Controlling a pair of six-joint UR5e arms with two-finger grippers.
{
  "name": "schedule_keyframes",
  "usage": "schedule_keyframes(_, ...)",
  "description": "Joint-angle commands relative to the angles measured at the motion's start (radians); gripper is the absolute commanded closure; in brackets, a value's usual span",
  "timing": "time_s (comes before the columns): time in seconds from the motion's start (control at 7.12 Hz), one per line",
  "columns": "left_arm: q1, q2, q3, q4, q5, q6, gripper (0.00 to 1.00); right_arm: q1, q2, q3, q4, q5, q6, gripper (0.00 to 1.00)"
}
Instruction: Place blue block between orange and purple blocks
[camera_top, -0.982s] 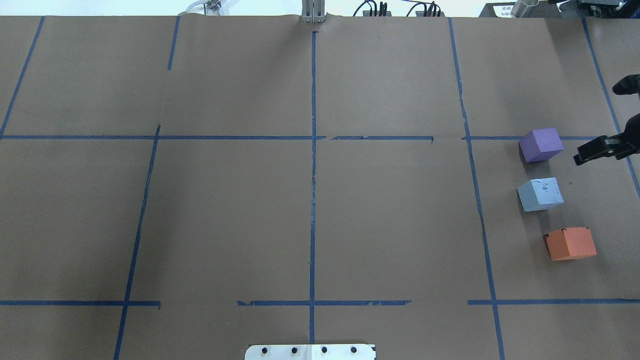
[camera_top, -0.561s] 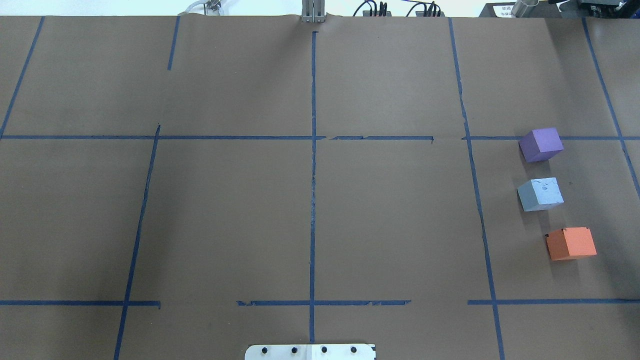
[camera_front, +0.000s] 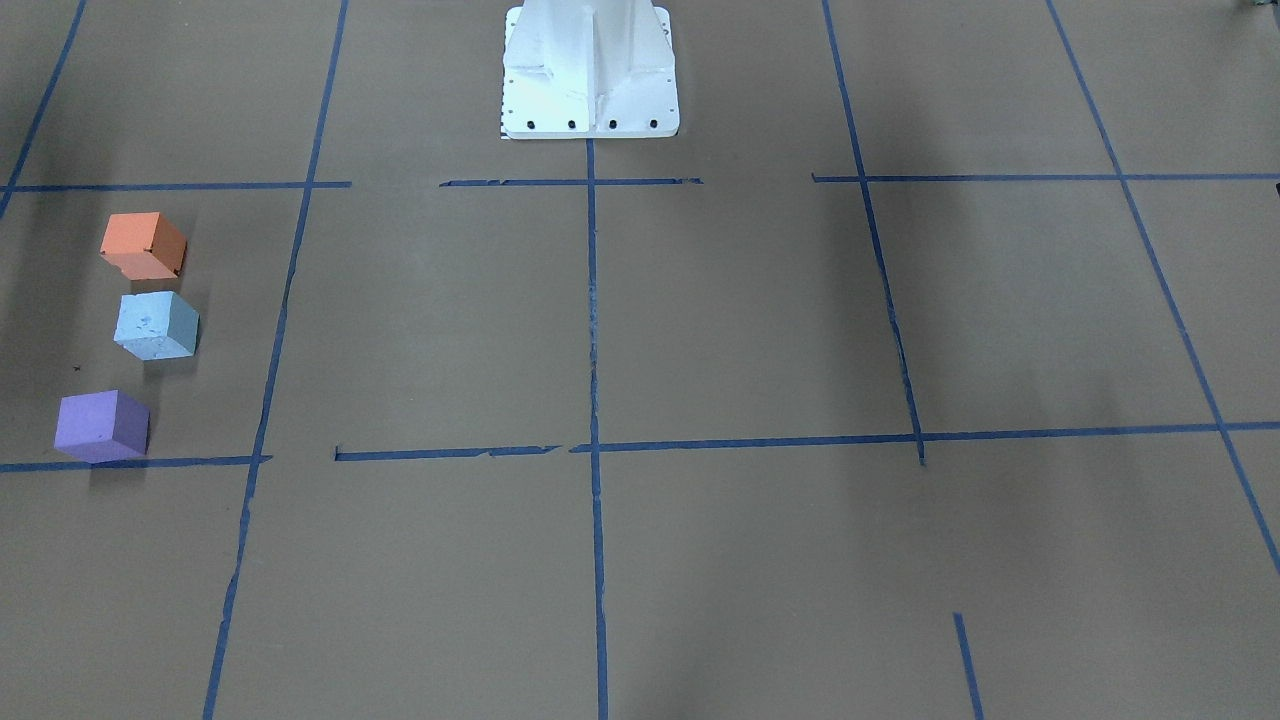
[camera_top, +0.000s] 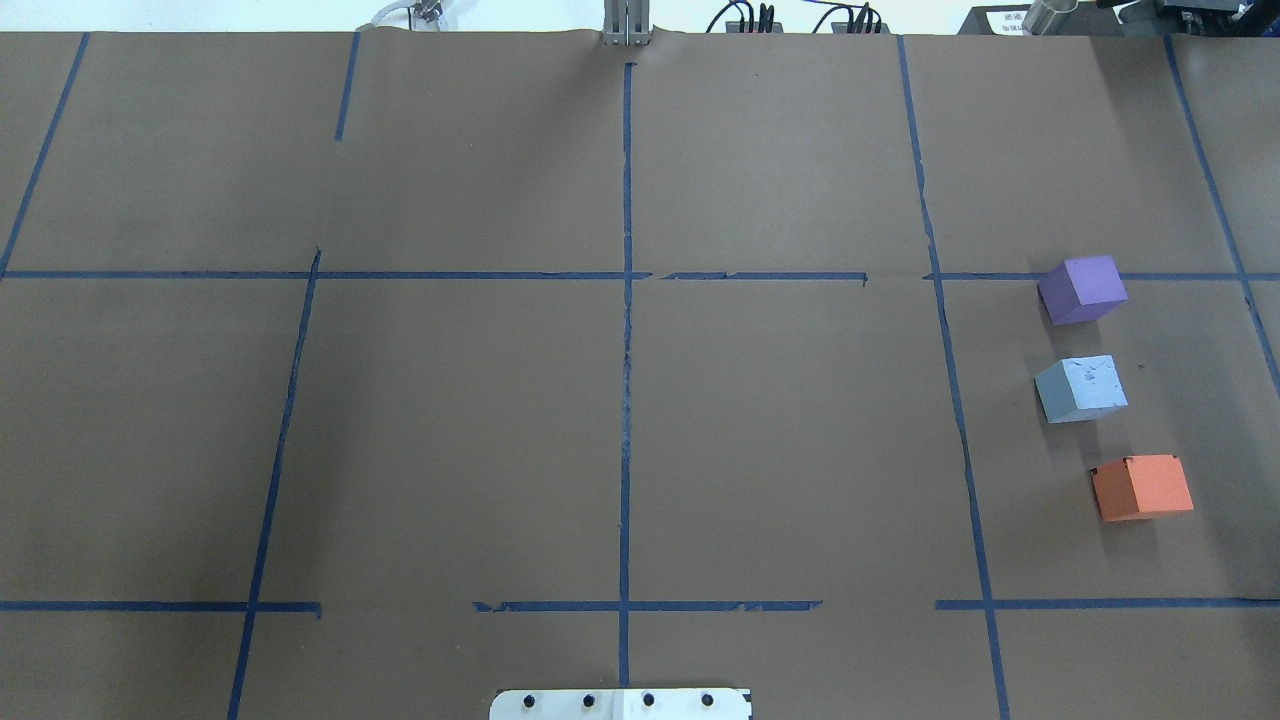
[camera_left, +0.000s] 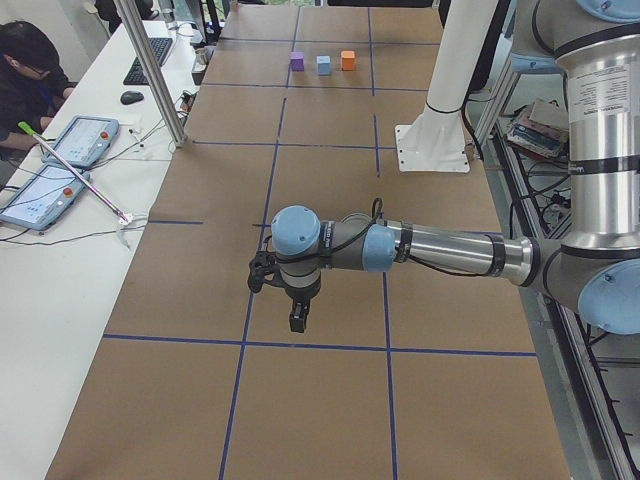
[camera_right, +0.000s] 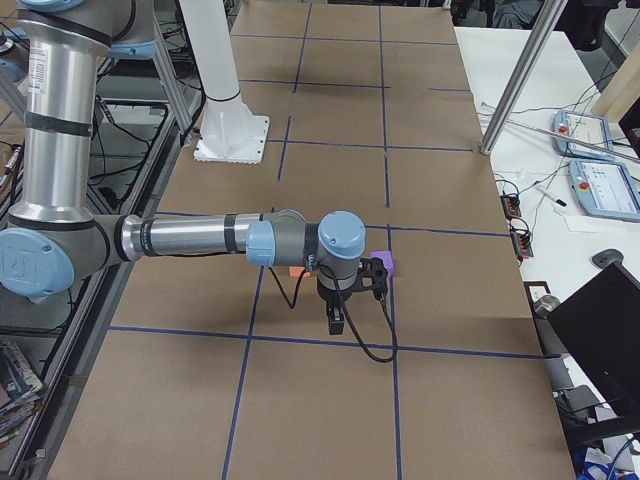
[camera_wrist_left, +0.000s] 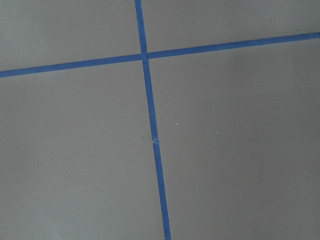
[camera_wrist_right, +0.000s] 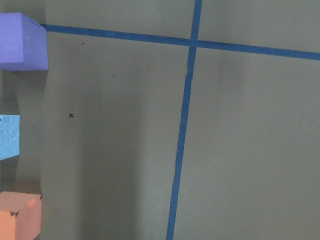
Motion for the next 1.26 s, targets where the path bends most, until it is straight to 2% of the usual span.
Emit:
schedule_keyframes(0.0,0.0,-0.003,0.019,0.001,-0.007,-0.007,0.0,0.002,-0.004,-0.001,0.001,0.009,0.005,0.0)
schedule_keyframes(1.12,0.009,0.009,0.025,0.012,0.01,-0.006,0.0,0.002,-0.001,0.004,0.001,0.013,0.005,0.0)
